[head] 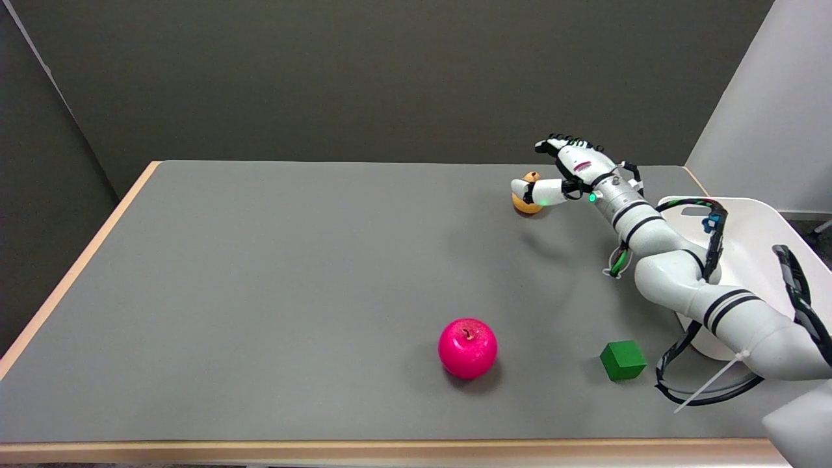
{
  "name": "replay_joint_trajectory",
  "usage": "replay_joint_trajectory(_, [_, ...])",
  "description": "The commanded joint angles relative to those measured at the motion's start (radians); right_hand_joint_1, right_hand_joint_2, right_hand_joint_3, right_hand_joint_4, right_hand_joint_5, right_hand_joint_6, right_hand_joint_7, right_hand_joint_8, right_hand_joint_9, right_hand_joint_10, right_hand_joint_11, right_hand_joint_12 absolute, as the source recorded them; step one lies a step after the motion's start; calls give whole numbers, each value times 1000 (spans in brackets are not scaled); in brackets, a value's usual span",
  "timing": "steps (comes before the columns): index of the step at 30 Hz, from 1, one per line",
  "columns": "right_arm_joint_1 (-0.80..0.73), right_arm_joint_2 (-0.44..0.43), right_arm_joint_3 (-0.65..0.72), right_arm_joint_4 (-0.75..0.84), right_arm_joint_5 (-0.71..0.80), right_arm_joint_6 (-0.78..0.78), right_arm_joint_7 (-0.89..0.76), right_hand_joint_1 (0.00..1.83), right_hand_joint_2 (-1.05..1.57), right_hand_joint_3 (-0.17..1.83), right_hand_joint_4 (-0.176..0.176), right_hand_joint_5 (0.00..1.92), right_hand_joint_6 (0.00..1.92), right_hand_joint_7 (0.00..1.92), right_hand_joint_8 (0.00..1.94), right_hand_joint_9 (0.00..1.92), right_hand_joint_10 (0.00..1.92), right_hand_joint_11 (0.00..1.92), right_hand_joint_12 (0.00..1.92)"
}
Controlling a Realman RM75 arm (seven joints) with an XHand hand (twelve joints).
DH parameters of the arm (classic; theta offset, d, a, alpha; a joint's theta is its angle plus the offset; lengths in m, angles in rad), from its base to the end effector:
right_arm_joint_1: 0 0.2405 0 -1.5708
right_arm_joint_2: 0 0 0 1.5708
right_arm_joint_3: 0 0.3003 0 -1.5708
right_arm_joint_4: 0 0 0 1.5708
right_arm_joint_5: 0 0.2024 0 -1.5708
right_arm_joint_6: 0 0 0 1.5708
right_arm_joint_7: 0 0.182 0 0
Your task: Pick up the yellow pear.
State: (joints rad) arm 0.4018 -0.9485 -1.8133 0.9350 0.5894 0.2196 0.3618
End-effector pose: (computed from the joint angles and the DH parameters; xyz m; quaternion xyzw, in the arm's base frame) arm -0.2784 -0.4672 0.4855 0.6354 -0.0957 0.0940 0.7604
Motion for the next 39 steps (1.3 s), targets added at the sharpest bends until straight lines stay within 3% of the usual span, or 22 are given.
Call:
replay_joint_trajectory(1, [102, -64, -66, -199, 3, -12, 3, 387, 599, 811, -139, 191, 418, 222, 321, 110, 729, -1, 1190])
replay_joint_trajectory(26, [215, -138, -159, -419, 72, 70, 3, 389, 598, 834, -98, 206, 419, 230, 302, 144, 696, 25, 1188])
replay_joint_trajectory(39, [226, -149, -172, -433, 72, 94, 3, 382, 594, 879, -72, 202, 429, 263, 326, 204, 718, 98, 1211])
